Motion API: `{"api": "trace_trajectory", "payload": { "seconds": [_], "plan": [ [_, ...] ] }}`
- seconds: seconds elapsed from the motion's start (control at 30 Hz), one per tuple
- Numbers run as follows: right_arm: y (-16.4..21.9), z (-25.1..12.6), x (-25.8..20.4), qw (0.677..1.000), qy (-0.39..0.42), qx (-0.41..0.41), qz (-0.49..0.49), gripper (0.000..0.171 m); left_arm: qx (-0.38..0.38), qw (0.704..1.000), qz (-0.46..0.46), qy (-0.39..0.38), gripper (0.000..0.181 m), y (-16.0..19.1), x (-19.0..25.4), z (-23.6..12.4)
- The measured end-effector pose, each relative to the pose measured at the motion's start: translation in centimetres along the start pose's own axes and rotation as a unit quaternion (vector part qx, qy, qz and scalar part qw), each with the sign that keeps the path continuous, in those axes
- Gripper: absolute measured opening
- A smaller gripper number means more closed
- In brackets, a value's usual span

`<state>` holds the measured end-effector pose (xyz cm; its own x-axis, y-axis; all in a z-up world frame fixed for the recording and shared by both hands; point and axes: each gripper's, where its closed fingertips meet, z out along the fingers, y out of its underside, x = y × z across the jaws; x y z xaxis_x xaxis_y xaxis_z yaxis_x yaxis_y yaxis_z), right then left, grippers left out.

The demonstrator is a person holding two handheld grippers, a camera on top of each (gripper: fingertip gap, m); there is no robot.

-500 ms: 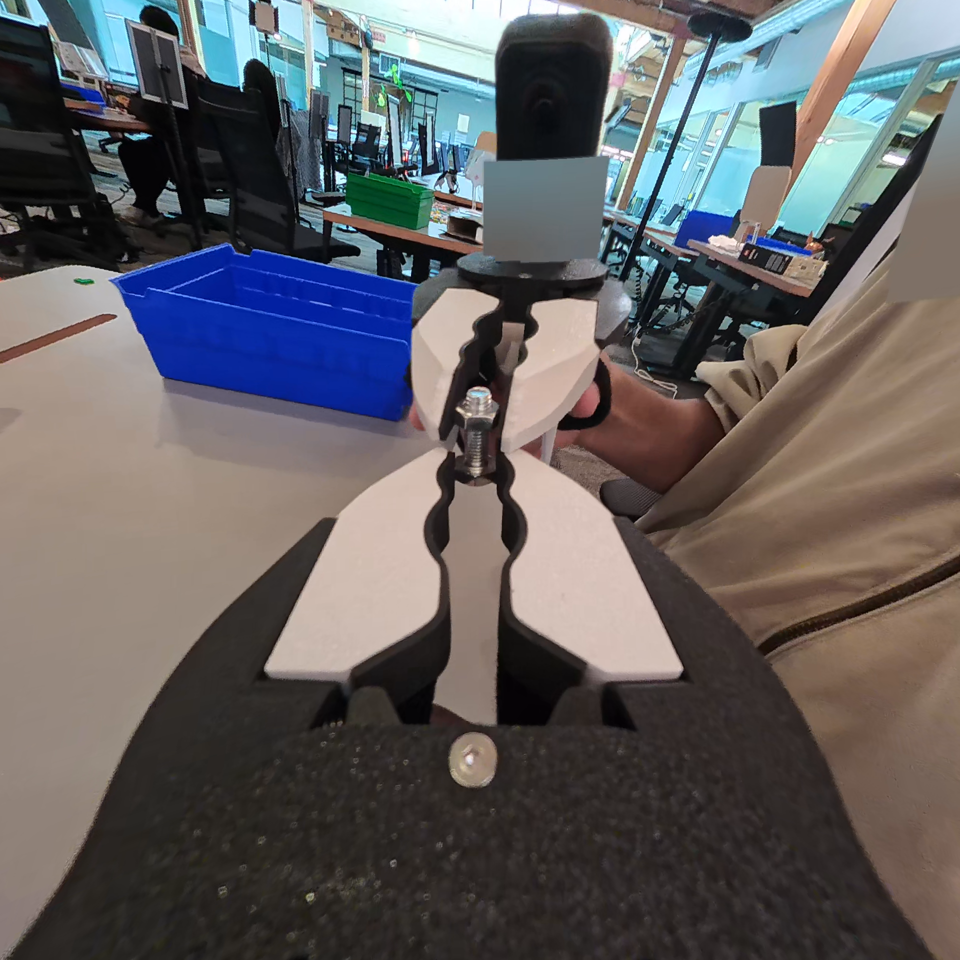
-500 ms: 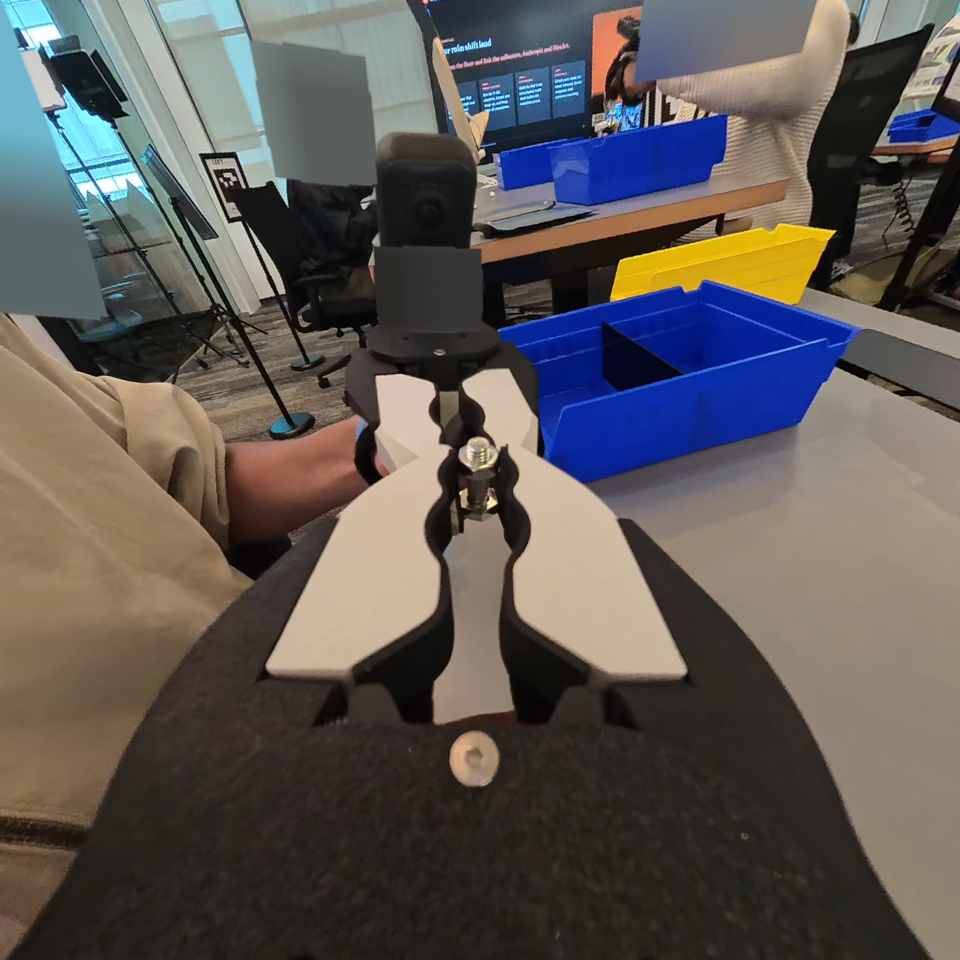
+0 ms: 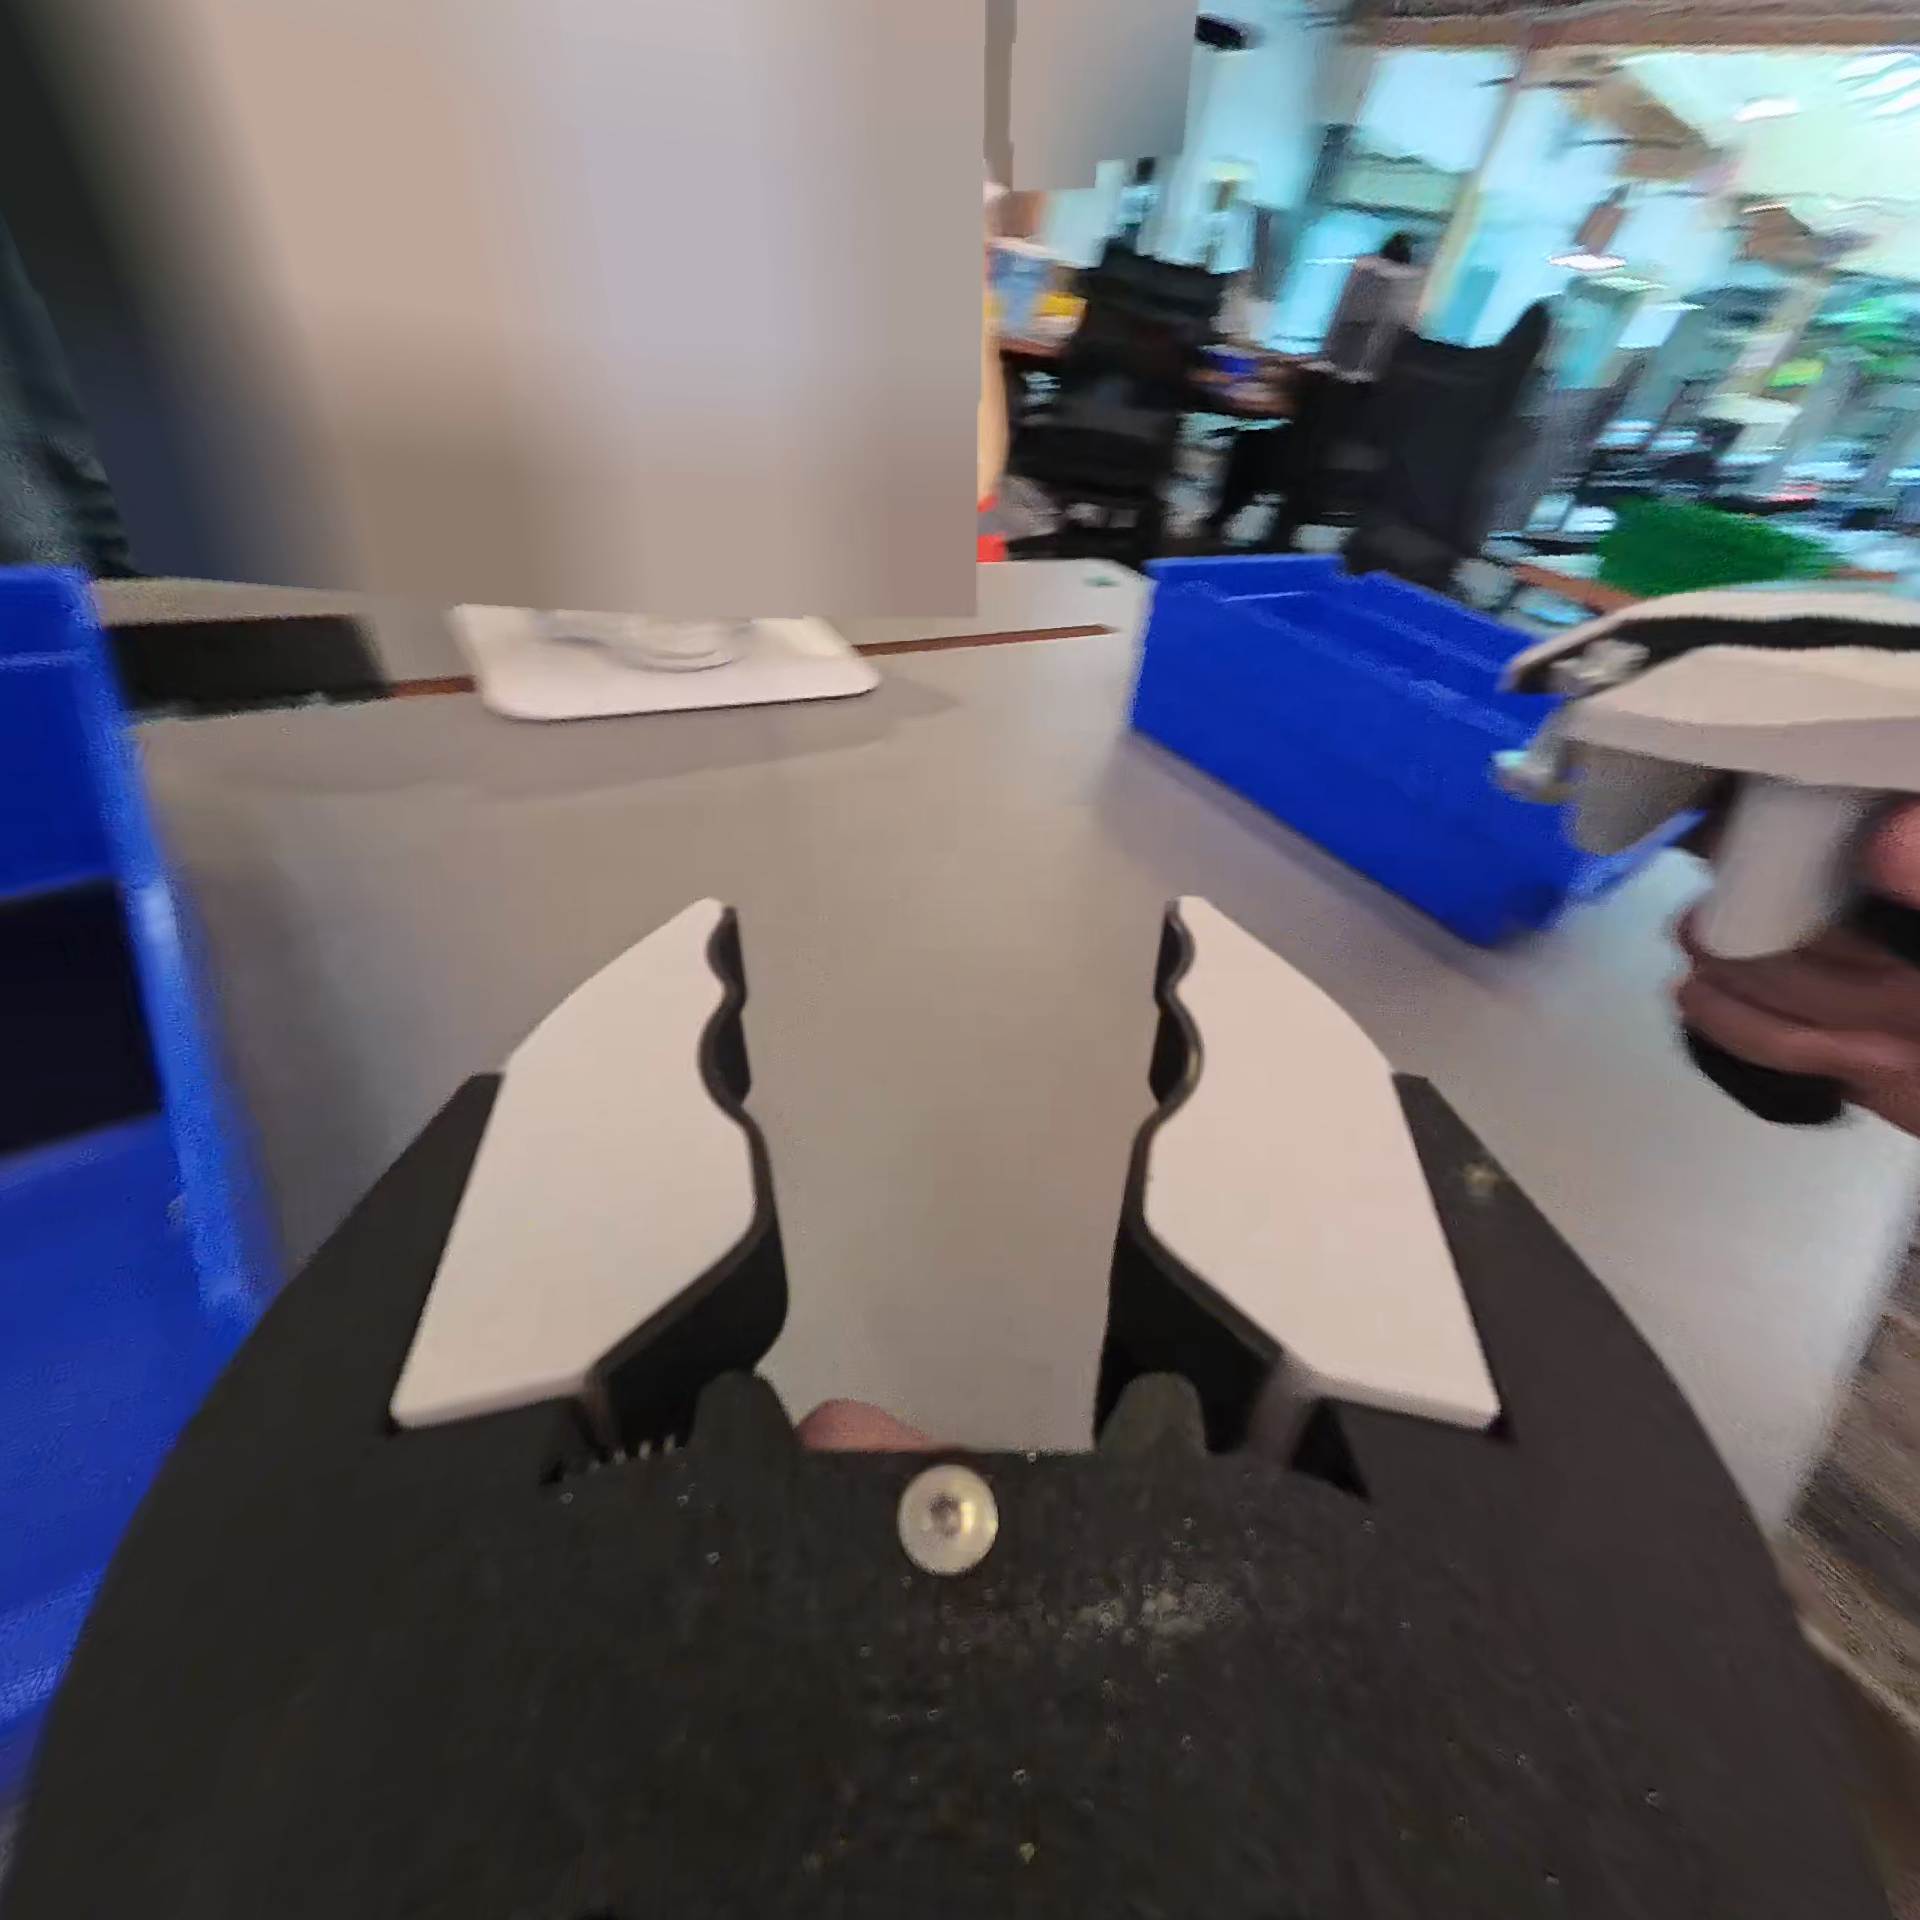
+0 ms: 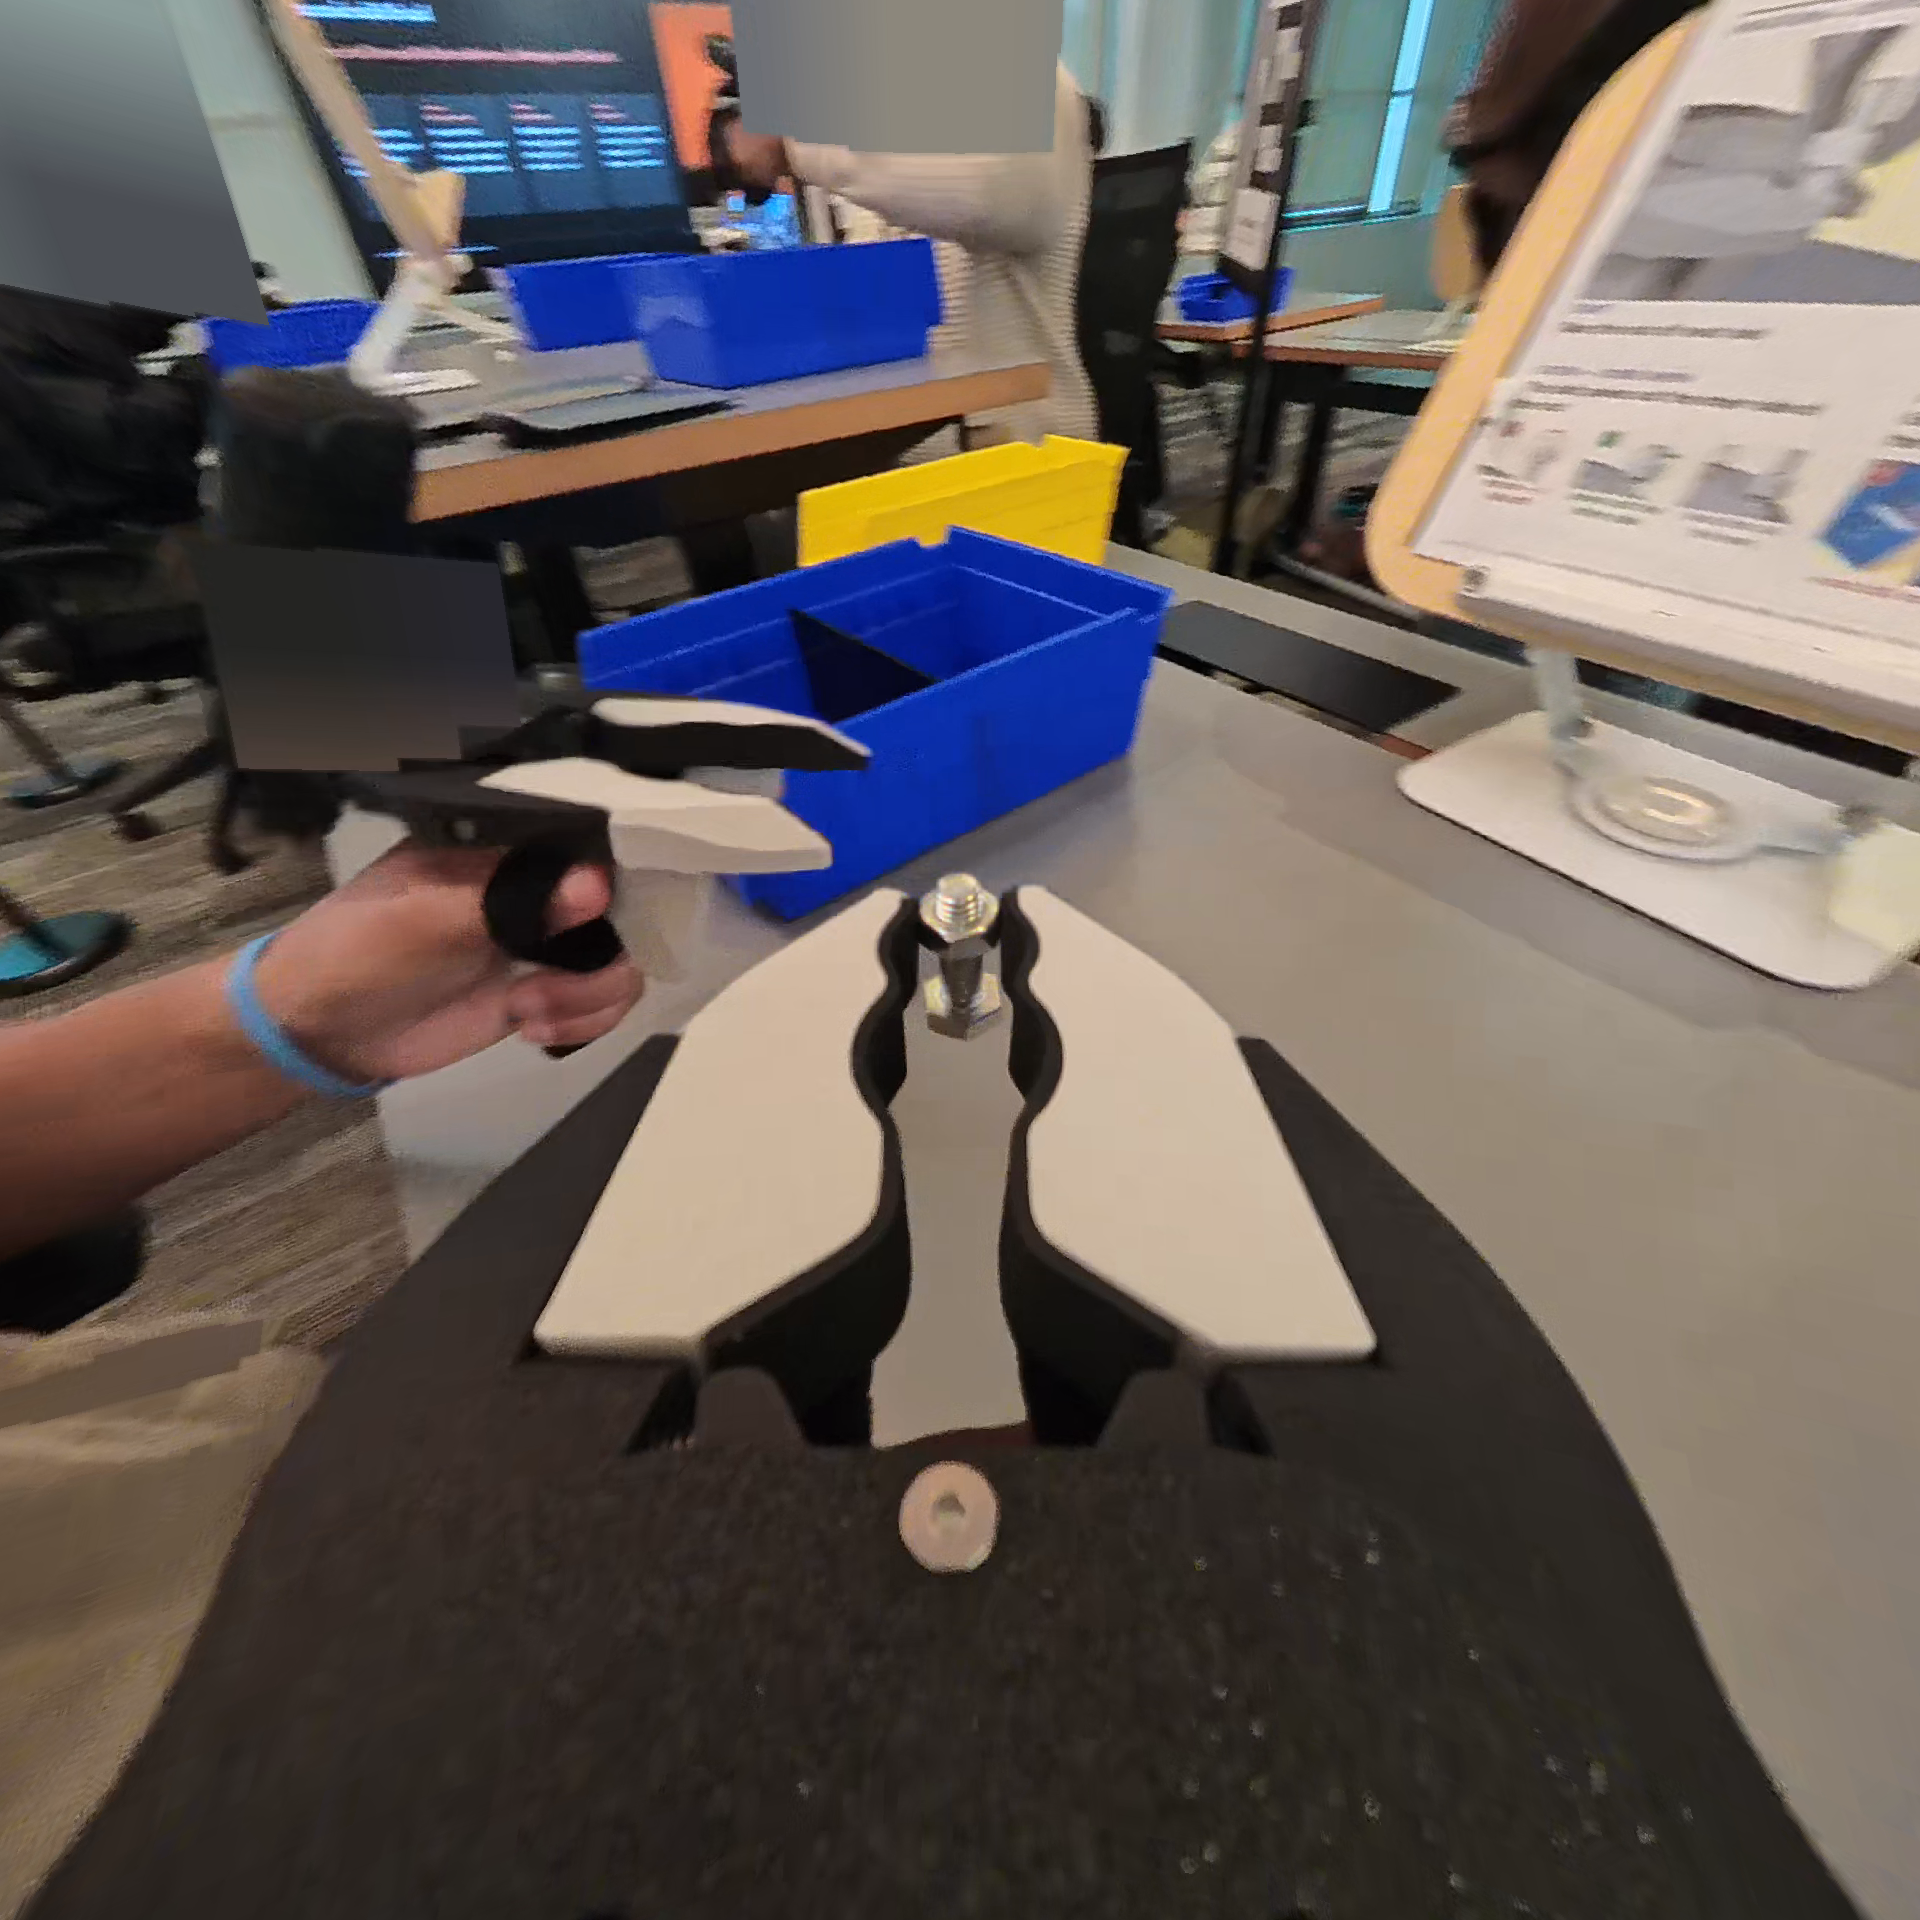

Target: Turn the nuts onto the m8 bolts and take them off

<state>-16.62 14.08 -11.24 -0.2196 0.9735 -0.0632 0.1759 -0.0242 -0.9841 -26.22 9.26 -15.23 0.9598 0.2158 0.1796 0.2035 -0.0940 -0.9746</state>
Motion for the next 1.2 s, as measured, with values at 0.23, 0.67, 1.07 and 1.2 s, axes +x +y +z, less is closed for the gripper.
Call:
{"api": "trace_trajectory", "payload": {
  "seconds": [0.23,0.67,1.07,1.2],
  "plan": [
    [2.6,-1.0,1.7,0.993,0.118,-0.006,0.006,0.015,-0.020,0.995,0.049,-0.090,0.090,2.1,0.8,-0.3],
    [-0.4,-13.5,17.1,0.959,0.281,-0.030,0.009,0.015,-0.034,0.999,0.028,-0.025,0.081,3.8,2.8,0.4],
    [14.5,-14.5,35.2,0.900,0.306,-0.266,0.162,0.016,-0.044,0.999,0.017,0.003,0.079,4.4,3.4,1.4],
    [15.7,-14.6,35.9,0.887,0.309,-0.292,0.180,0.016,-0.051,0.999,0.013,0.010,0.078,4.8,3.3,1.7]
  ]
}}
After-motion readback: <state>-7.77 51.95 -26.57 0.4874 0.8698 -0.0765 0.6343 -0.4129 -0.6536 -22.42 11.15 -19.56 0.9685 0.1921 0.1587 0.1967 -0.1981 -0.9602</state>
